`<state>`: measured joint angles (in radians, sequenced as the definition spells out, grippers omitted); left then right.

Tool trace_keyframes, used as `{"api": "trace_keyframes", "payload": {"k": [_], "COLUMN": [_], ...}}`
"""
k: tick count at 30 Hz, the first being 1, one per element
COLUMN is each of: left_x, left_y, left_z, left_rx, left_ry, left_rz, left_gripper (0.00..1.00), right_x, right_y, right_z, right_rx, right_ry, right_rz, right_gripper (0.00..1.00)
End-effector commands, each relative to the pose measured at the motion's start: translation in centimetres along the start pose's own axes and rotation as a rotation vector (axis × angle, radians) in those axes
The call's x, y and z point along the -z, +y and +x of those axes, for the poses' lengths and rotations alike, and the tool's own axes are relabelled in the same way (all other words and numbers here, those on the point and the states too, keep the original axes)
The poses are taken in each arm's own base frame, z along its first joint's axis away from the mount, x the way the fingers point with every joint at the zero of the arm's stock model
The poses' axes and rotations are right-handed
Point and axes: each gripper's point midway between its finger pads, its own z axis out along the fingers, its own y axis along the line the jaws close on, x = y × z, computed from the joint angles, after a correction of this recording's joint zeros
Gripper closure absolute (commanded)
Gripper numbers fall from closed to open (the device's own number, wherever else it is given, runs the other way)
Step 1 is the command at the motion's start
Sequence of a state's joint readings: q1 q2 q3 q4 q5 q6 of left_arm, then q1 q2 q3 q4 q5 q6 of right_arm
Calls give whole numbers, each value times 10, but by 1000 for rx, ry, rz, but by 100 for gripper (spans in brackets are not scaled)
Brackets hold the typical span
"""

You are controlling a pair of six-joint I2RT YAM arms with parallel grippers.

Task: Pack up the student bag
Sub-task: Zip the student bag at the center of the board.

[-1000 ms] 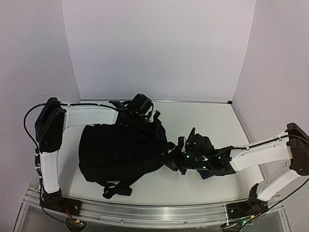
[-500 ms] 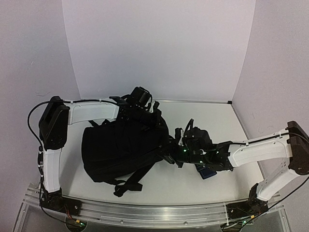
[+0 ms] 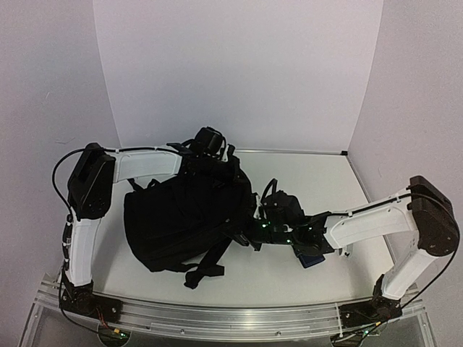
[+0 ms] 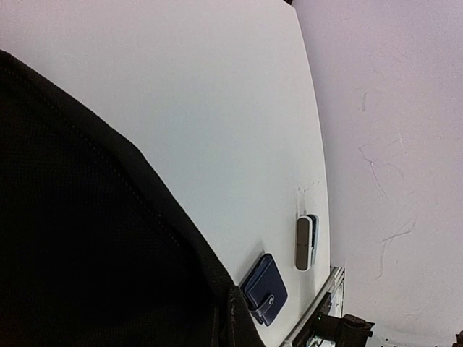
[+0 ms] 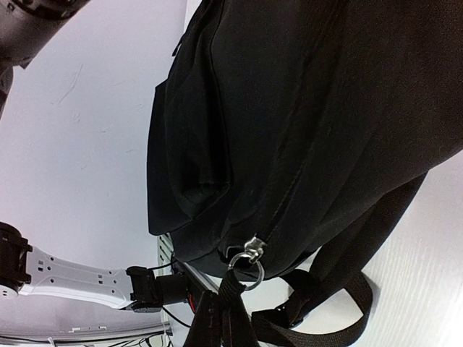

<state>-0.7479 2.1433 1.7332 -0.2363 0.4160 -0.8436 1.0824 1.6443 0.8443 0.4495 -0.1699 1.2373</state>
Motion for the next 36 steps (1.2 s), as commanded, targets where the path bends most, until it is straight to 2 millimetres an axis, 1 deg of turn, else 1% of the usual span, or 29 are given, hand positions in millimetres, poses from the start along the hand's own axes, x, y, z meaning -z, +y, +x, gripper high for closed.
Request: {"api": "trace_keyframes", "payload": {"k": [1,8,15,19,23,28,33,36], "left_x": [24,21,17,20,20,14,16,21], "left_y": [-21,-15,-5,3,1,5,12,9], "left_z": [-83,-91,-88,-86,-87,-90,-96,-98], "left_rx": [-73,-103,-132,-182,-212,-187,-163,-164], "left_ry": [-259,-280,-254,-246,-248,-251,-266,-270], "left_rz": [50,13,-42,-97,-88,-94,-105,-99], "left_gripper": [100,100,100,100,100,100,100,100], "right_x": [-1,-12,-17,-18,-23,-30,-27,-20], "right_y": [62,58,60,63,62,64,68,70], "right_z": [26,32,37,39,45,54,53,46], "right_rx": [48,35,39,48,53,58,62,62], "right_ry": [130,165,186,194,215,234,218,180], "right_rz": [-209,-209,-218,-226,-227,-233,-239,-237], "right_gripper": [100,100,100,100,100,100,100,98]}}
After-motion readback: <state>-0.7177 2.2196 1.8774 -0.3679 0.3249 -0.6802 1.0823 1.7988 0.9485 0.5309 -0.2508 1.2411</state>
